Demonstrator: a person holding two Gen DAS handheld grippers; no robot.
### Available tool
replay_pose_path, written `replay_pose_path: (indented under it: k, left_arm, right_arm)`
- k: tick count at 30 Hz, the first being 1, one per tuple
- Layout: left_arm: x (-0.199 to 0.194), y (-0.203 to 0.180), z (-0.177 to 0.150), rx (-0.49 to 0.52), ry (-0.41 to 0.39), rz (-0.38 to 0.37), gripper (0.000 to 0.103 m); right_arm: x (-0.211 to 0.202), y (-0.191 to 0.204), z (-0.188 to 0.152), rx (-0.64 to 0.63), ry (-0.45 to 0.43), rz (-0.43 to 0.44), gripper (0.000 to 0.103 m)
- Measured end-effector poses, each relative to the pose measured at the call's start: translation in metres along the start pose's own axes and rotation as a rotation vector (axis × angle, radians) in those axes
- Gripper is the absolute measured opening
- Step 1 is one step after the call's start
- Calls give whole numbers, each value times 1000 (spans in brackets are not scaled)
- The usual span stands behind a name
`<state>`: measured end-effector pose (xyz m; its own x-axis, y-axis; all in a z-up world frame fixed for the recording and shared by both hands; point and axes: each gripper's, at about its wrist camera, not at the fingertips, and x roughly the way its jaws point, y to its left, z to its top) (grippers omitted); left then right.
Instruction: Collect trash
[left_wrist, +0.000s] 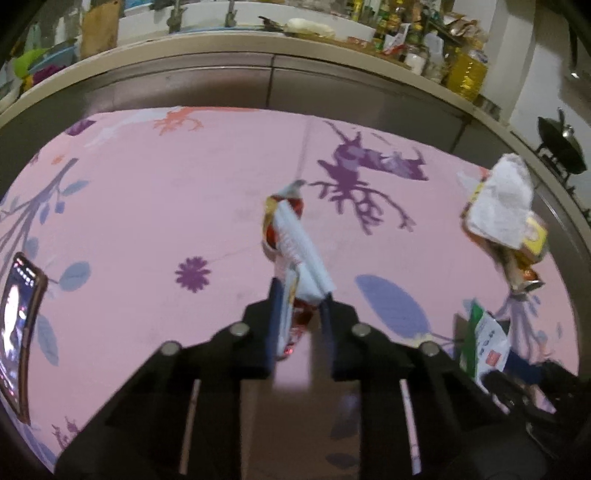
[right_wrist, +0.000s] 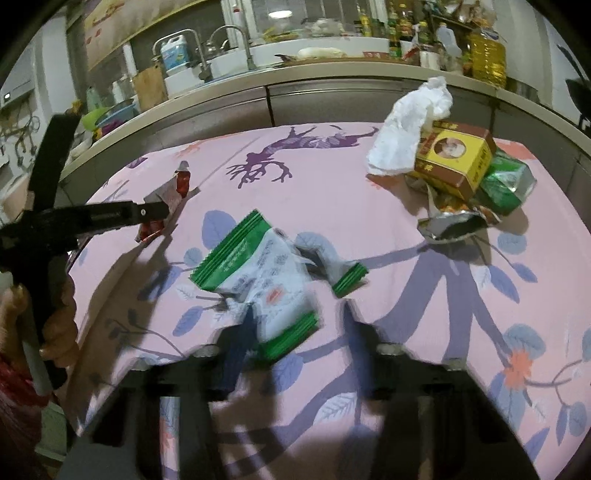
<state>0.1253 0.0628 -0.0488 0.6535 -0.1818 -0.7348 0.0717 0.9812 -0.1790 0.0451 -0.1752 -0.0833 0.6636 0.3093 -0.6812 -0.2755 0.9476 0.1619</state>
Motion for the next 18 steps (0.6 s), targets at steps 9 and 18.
replay_pose_path:
  k: [9,18]
  left_arm:
    - [-38,-59,0,93,-10,-201,15]
    - [-48,-192,-5,297,78,-458,15]
  right_arm:
    - [-42,-40,-11,135,-90,62,5]
    - [-119,-130,-45,329,-250,-17,5]
